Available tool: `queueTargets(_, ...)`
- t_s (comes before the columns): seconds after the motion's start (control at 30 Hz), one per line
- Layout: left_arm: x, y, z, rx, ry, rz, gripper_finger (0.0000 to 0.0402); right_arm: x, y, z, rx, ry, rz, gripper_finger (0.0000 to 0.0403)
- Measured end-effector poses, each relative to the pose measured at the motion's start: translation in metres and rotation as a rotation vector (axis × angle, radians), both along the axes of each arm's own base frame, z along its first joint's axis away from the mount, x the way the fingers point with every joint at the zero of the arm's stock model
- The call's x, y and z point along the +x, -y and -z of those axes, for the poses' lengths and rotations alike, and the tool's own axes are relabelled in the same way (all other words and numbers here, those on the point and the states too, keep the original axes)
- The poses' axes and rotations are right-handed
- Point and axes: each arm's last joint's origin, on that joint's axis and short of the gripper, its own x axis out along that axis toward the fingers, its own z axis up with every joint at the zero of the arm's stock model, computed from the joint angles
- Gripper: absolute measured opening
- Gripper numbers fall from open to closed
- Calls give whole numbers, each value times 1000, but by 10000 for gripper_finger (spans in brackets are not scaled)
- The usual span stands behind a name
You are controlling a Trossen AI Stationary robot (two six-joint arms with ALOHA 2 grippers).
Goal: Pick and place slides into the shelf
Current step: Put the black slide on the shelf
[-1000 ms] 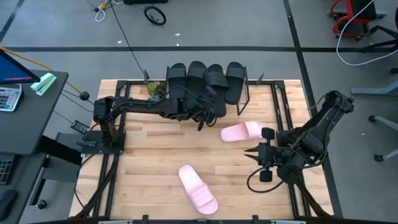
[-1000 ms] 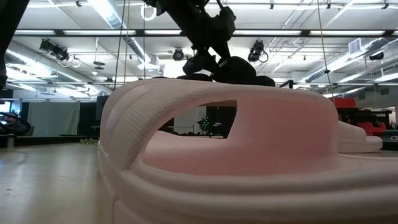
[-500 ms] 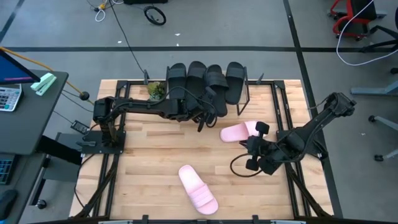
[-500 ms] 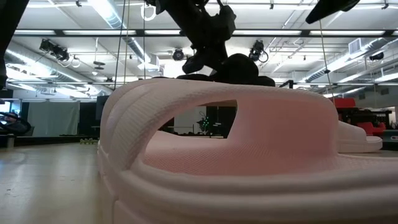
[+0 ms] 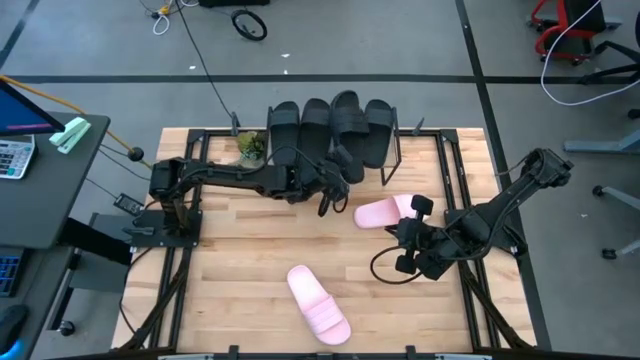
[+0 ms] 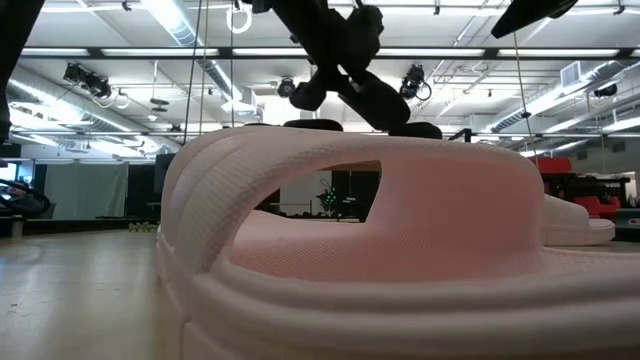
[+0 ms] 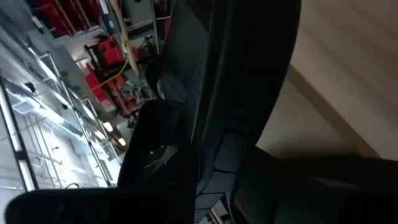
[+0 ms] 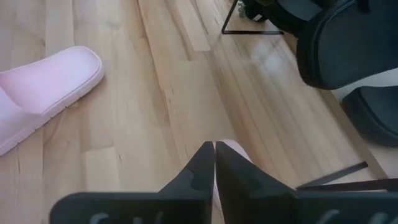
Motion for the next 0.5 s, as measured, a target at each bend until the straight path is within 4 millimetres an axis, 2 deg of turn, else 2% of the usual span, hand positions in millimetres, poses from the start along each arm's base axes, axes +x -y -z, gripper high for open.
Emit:
queueTargets(0.3, -6, -43, 2, -117, 57, -21, 95, 0, 0, 0, 0, 0, 0, 18)
queueTargets(0.5, -6, -47, 3, -195, 62, 71, 94, 0, 0, 0, -2, -1, -1, 18)
